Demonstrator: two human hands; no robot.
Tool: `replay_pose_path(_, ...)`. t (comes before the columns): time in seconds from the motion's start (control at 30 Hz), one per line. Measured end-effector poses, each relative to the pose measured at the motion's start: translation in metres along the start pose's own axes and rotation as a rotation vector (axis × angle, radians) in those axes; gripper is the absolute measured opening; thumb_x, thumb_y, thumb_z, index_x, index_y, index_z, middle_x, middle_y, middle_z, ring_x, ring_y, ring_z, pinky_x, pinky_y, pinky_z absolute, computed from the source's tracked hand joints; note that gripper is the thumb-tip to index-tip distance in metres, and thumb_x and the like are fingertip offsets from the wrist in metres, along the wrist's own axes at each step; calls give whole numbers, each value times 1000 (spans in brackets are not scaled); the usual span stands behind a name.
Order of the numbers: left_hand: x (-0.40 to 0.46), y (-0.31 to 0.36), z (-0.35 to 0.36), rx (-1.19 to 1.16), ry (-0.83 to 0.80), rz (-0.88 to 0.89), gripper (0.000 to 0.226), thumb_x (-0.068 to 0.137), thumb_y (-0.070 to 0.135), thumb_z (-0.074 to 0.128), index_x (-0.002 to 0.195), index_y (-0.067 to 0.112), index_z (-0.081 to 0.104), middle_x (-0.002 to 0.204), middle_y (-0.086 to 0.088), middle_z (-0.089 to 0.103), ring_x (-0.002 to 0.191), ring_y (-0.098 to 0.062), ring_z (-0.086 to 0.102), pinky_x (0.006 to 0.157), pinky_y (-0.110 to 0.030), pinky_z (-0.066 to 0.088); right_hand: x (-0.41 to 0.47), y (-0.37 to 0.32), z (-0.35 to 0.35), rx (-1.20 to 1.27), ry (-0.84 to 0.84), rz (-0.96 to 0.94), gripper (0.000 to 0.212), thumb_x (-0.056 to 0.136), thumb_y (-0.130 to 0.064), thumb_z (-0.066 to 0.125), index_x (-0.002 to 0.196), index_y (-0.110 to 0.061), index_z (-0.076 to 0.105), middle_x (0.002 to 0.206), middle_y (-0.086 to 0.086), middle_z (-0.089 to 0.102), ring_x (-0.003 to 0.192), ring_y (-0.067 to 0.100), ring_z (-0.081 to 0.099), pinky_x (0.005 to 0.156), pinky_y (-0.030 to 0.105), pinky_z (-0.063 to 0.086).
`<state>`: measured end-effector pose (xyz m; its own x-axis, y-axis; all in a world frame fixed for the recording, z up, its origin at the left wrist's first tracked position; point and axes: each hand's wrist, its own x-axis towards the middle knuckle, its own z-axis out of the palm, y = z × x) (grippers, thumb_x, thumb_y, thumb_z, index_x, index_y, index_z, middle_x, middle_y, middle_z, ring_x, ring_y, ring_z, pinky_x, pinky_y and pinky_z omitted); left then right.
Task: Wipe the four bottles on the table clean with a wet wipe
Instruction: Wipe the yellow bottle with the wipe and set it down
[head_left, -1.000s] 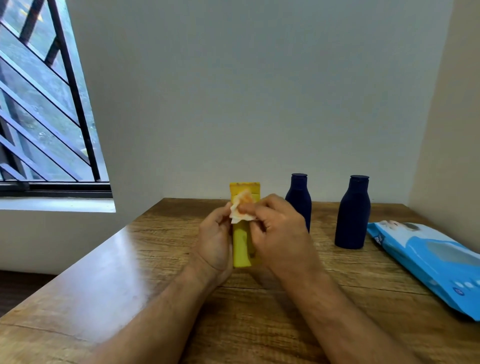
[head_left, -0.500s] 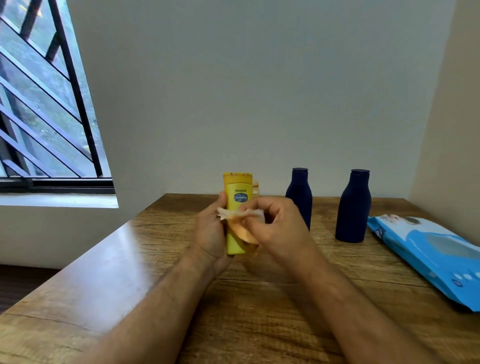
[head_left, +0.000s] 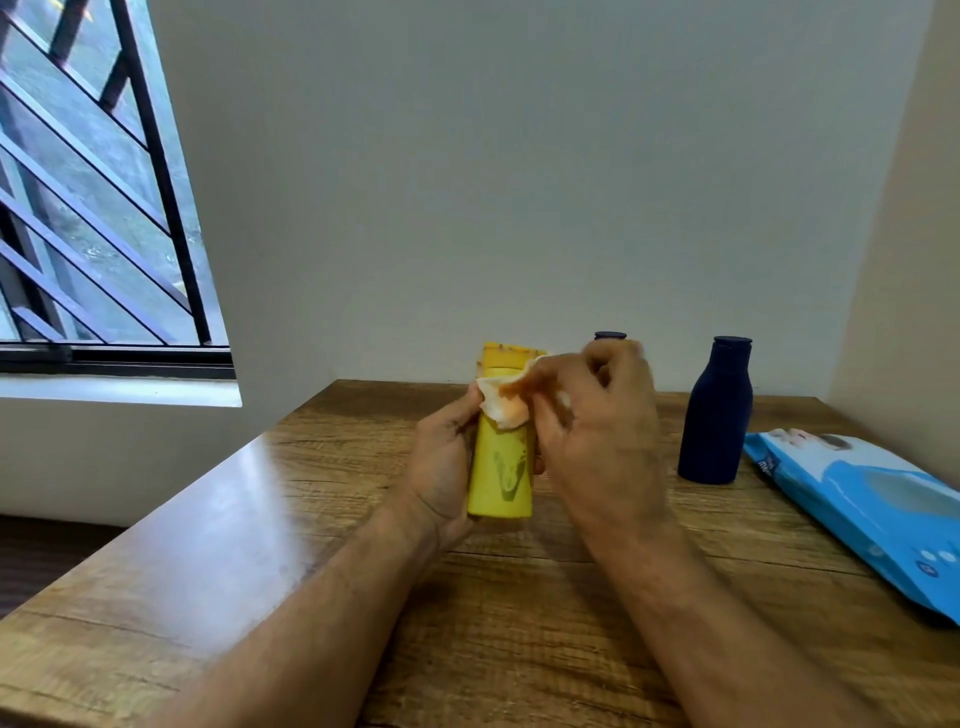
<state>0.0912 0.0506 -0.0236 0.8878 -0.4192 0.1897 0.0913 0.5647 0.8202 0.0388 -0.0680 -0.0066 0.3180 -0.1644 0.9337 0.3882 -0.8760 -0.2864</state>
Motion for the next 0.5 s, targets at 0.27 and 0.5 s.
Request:
replay_pose_path(0.27, -2, 9, -1, -134, 4, 51, 57, 106, 41, 36, 100, 2, 77, 100, -17, 73, 91, -25, 73, 82, -36, 62, -14, -19, 9, 22, -214, -156, 28, 84, -29, 73, 108, -13, 75, 101, 1, 70, 94, 15, 63, 83, 31, 57)
replay_pose_path(0.5, -6, 3, 2, -39, -45, 26, 44, 95, 33, 45, 95, 5, 79, 94, -14, 73, 86, -22, 72, 80, -35, 60, -8, -18, 4, 66, -120, -76, 13, 88, -20, 69, 100, -14, 71, 102, 1, 66, 95, 13, 61, 86, 29, 54)
